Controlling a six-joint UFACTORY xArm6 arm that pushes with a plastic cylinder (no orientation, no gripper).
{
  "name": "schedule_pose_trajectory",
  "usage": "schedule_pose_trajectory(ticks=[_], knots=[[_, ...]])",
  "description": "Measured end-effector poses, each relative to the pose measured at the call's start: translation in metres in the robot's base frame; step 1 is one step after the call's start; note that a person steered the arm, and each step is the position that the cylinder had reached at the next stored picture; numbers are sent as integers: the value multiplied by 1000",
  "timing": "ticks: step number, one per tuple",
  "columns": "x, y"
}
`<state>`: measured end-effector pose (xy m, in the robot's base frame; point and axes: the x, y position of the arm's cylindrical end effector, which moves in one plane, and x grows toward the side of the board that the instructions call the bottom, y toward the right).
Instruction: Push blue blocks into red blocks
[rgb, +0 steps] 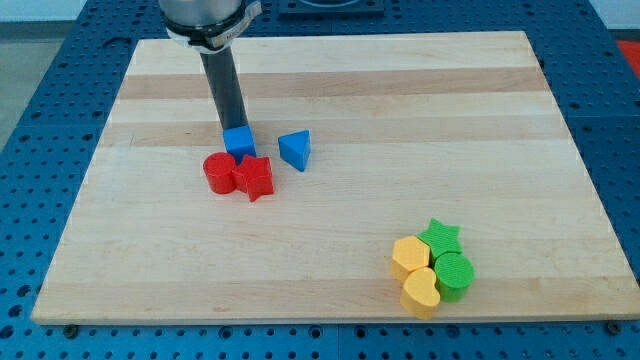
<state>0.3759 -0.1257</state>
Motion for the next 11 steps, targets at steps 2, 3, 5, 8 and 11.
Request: schedule_pose_trajectory(ticks=[2,3,5,8,11], knots=[[-3,23],[26,23],[22,25],[-2,114],[49,83]])
